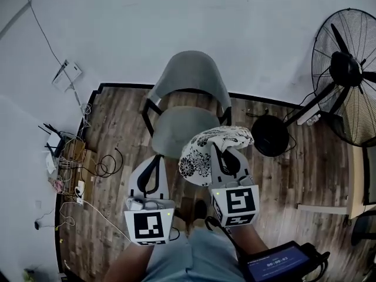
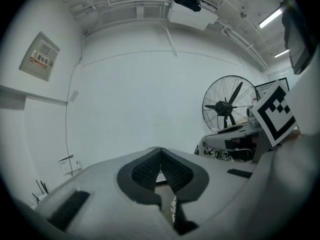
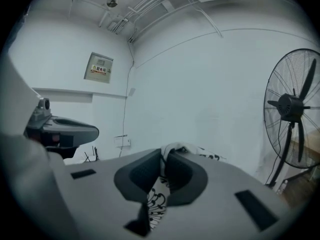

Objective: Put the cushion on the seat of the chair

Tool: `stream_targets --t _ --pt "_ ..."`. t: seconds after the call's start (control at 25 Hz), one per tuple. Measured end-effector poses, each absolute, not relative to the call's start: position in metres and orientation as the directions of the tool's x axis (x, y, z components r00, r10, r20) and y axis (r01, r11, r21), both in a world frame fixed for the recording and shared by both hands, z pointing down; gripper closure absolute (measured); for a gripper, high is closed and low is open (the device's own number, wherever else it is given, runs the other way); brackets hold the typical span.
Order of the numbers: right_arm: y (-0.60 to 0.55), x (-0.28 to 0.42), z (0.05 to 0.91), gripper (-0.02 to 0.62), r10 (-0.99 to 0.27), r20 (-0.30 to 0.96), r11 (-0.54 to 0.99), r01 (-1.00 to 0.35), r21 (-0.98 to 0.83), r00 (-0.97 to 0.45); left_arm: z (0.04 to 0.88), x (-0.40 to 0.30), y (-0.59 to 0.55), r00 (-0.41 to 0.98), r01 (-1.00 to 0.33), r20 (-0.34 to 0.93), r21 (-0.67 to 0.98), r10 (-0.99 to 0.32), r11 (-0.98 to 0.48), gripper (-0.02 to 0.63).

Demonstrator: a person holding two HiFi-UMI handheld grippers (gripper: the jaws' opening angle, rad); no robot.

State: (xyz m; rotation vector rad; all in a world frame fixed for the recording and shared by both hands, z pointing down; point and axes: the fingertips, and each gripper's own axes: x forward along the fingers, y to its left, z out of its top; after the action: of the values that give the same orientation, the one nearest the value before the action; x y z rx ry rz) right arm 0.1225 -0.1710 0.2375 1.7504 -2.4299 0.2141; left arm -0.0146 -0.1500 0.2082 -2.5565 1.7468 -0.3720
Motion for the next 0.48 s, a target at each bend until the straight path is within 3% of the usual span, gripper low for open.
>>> stream_targets --t 0.48 --pt "-0.274 0.08 0.257 0.578 -0.916 0.264 0.313 -0.95 -0.004 -0.303 0.232 -0.062 -0.253 0.339 -0.927 0.215 -0.089 -0.916 -0.364 0.603"
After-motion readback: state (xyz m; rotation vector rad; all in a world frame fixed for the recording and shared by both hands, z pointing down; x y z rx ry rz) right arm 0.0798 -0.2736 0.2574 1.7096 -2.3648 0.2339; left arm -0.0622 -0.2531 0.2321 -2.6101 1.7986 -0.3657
